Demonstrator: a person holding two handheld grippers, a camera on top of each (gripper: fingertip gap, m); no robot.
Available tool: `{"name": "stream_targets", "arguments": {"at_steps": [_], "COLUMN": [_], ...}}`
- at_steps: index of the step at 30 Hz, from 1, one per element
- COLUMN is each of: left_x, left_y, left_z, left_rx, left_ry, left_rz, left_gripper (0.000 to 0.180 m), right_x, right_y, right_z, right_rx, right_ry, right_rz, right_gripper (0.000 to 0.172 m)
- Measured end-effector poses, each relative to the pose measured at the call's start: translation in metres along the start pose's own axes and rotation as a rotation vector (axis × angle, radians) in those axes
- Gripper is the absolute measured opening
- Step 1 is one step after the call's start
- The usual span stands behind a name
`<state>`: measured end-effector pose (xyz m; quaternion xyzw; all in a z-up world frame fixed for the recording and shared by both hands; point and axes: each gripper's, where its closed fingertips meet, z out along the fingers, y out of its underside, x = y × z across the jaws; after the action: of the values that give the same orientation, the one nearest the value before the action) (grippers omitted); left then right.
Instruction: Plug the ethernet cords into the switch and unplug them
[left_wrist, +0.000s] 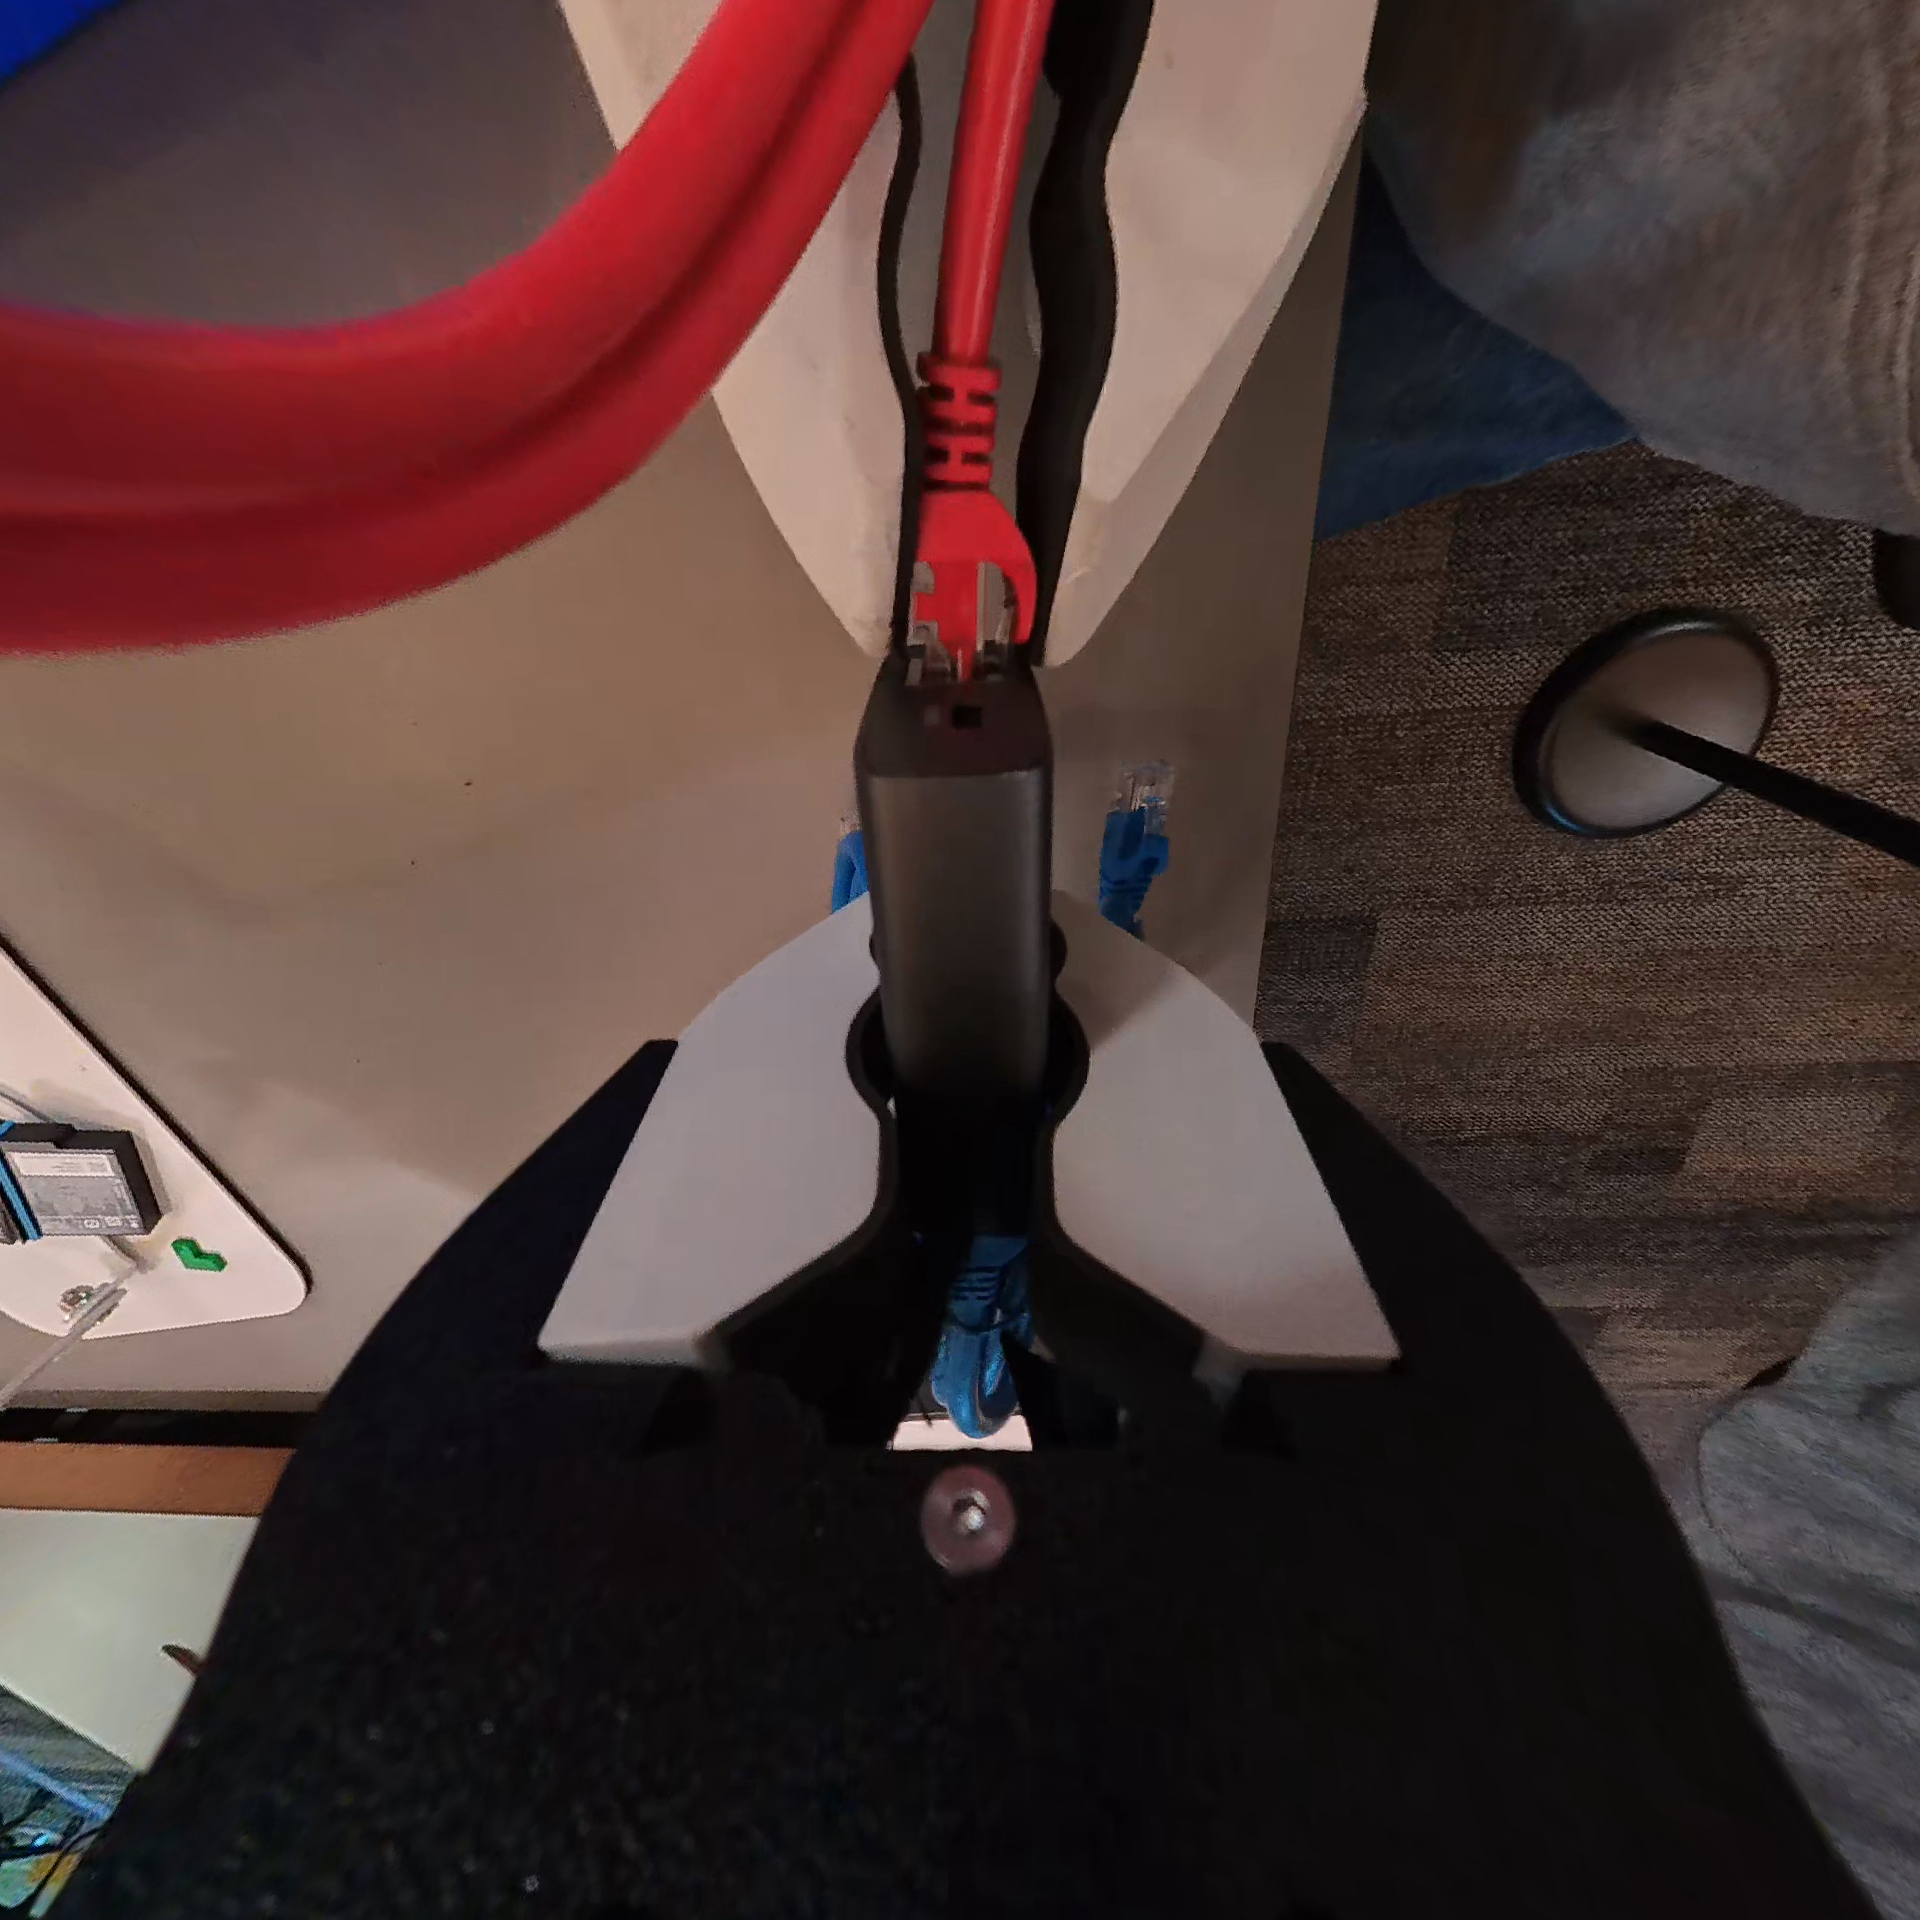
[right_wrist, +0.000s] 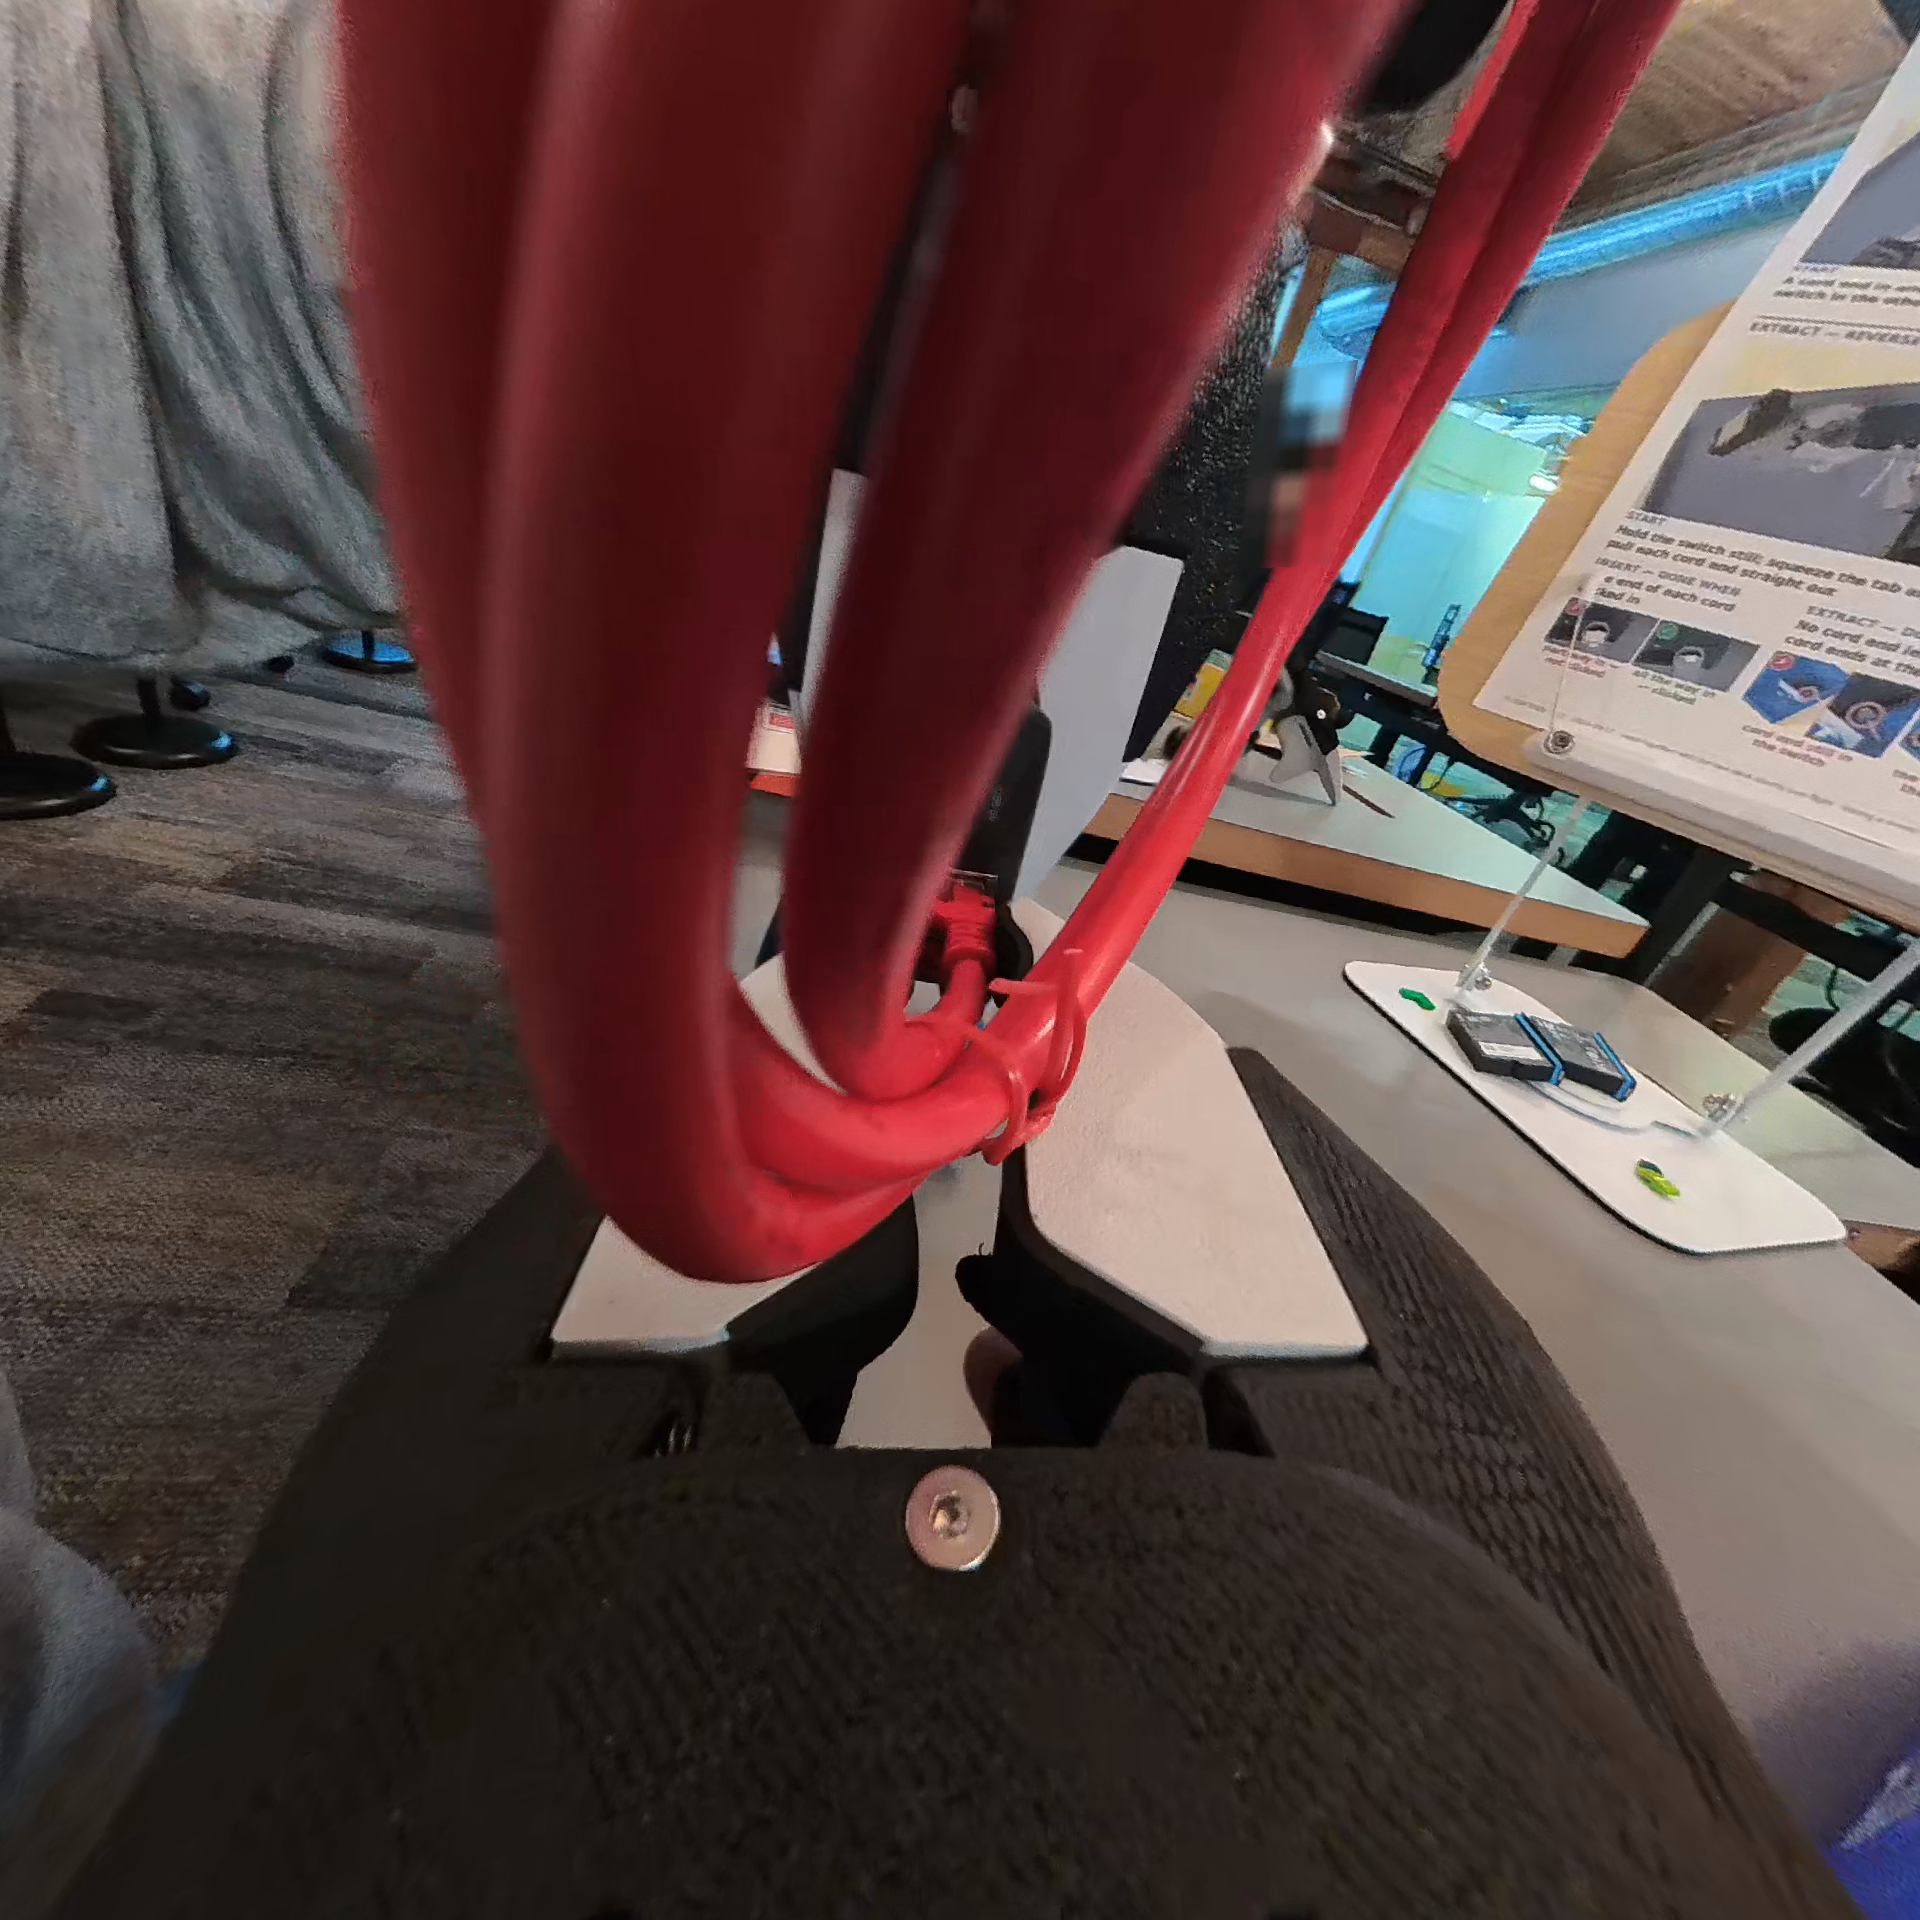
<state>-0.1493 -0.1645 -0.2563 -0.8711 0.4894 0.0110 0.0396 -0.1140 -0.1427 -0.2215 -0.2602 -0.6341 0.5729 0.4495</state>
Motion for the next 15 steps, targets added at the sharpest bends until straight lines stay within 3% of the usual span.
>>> {"name": "stream_targets", "arguments": {"at_steps": [15], "left_x": [-0.0081], "left_y": [-0.008], "left_z": [0.0007], "left_rx": [0.037], "left_ry": [-0.049], "left_rz": [-0.02], "left_gripper": [0.023], "right_x": [0.0026], "right_y": [-0.0035], "right_z": [-0.0032], "right_rx": [0.028], "right_ry": [-0.011], "right_rz": [0.023], "right_gripper": [0.01]}}
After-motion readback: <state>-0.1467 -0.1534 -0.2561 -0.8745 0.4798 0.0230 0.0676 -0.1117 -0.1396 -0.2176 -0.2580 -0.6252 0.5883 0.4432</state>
